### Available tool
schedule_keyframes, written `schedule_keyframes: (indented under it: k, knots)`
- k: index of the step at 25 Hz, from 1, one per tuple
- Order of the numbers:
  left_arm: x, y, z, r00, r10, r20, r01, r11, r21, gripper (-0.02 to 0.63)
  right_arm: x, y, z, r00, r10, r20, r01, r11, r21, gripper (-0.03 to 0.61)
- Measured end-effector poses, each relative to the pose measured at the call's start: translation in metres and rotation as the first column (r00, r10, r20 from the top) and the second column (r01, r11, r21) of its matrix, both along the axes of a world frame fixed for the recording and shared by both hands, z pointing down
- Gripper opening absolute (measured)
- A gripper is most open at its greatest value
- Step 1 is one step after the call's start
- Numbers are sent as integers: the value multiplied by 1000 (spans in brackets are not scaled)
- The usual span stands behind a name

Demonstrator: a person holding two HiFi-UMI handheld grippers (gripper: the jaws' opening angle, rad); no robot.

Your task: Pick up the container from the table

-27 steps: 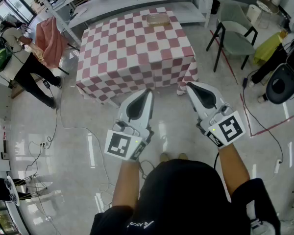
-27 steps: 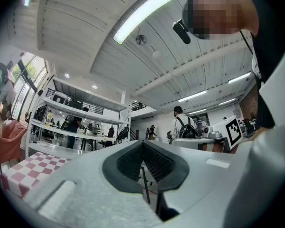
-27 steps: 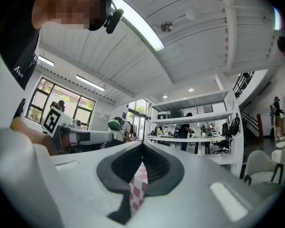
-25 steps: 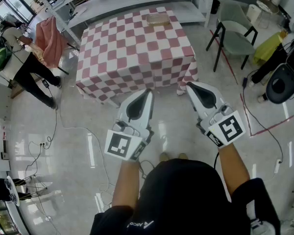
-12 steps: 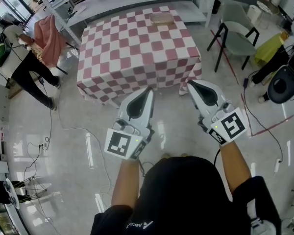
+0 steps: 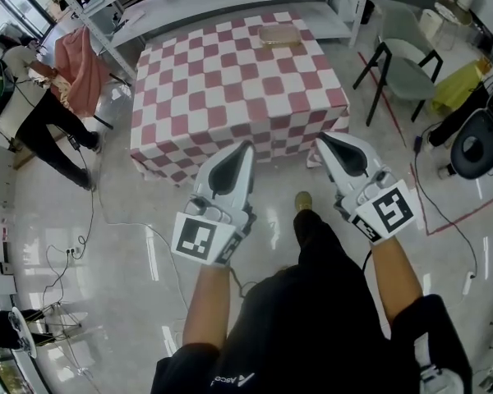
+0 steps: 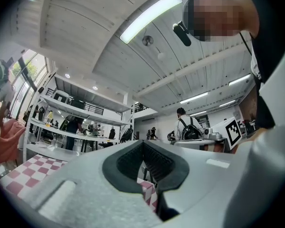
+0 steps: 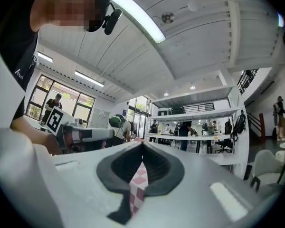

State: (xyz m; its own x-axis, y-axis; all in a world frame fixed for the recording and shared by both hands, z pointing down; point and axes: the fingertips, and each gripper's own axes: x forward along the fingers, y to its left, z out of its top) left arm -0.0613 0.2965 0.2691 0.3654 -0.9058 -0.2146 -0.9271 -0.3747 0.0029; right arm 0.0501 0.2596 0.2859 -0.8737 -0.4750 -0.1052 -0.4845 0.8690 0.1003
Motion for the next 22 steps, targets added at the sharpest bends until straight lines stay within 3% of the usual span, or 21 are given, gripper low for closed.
schedule_keyframes:
  k: [5,11,16,22]
  knots:
    - [-25,-70,11,1000,-27,14,27,1000,-3,11,-21,-74,12,1000,-6,-2,6,1000,11,3]
    - [-59,-202,9,995,-92,24,91,996,17,11,-43,-211,24,998,11,-55,-9,999,43,3]
    - [-76,-318,4,990,-130,51,129,991,29,11,-46,-340,34,995,45,-93,-44,999,7,3]
    - [-94,-418,17,981,-182,62,183,983,-22,11,-52,-463,67,986,54,-155,-66,995,-73,3]
